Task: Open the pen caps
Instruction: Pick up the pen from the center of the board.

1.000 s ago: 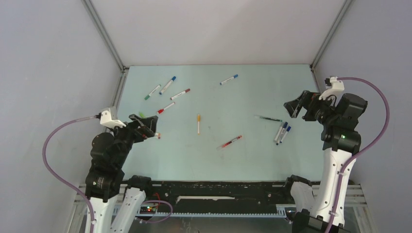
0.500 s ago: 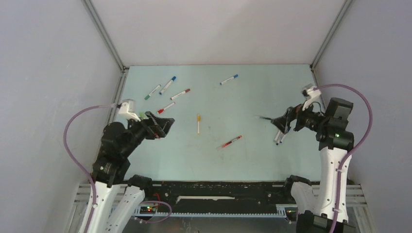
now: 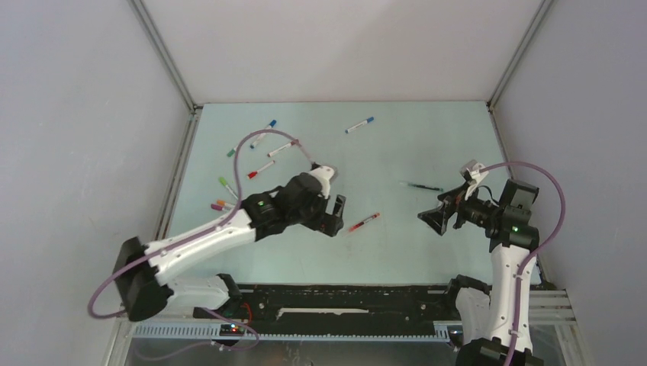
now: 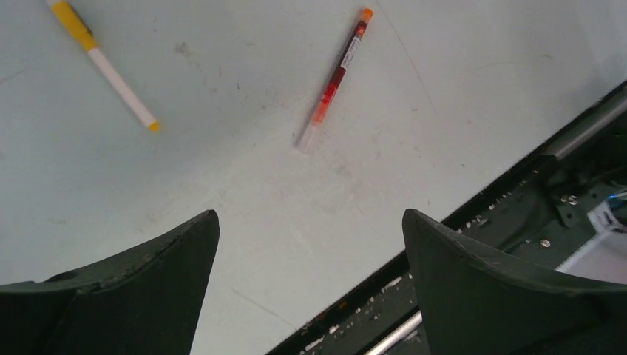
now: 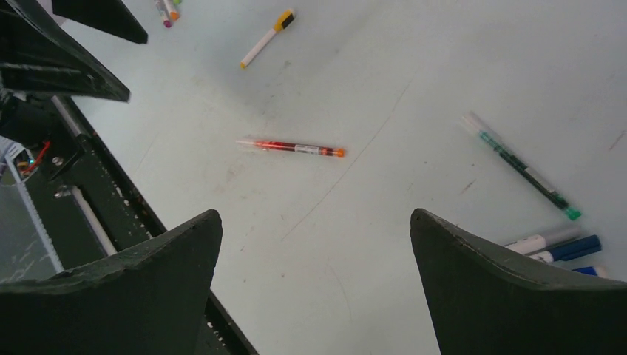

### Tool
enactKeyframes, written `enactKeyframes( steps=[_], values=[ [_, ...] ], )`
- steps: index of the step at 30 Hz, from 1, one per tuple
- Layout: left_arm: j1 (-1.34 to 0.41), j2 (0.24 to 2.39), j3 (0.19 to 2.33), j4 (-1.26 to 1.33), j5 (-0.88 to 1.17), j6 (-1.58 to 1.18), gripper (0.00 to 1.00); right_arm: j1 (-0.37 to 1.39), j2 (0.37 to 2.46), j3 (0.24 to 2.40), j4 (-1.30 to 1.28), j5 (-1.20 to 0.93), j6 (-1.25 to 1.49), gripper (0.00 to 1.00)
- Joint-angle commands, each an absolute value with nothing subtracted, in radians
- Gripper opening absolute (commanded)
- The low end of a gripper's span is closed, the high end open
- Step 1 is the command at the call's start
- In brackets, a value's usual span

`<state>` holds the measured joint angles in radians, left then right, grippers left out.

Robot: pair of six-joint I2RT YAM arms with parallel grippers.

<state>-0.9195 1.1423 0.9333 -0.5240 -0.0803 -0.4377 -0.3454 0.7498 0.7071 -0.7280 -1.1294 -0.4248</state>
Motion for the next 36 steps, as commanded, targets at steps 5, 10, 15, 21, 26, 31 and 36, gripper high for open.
enactKeyframes(
  steps=[5,10,15,21,26,31,36],
  values=[
    [-0.986,1.501,1.23,-0.502,-0.186,-0.341,0.92,-0.354,0.743,0.716,-0.596,-1.037,-0.369,1.0],
    [-1.033,1.656,1.307,-0.506,-0.187,-0.331,0.85,-0.354,0.737,0.717,-0.581,-0.997,-0.352,1.0],
    [-1.074,1.758,1.363,-0.519,-0.189,-0.324,0.78,-0.354,0.742,0.717,-0.575,-0.975,-0.347,1.0],
    [-1.084,1.839,1.388,-0.524,-0.198,-0.319,0.67,-0.354,0.745,0.718,-0.574,-0.974,-0.345,1.0],
    [-1.085,1.885,1.408,-0.543,-0.22,-0.294,0.64,-0.354,0.751,0.717,-0.574,-0.969,-0.347,1.0],
    [-1.083,1.921,1.431,-0.557,-0.227,-0.271,0.59,-0.354,0.756,0.716,-0.574,-0.964,-0.35,1.0],
    [-1.075,1.956,1.453,-0.573,-0.224,-0.259,0.54,-0.354,0.759,0.716,-0.575,-0.962,-0.352,1.0]
  ],
)
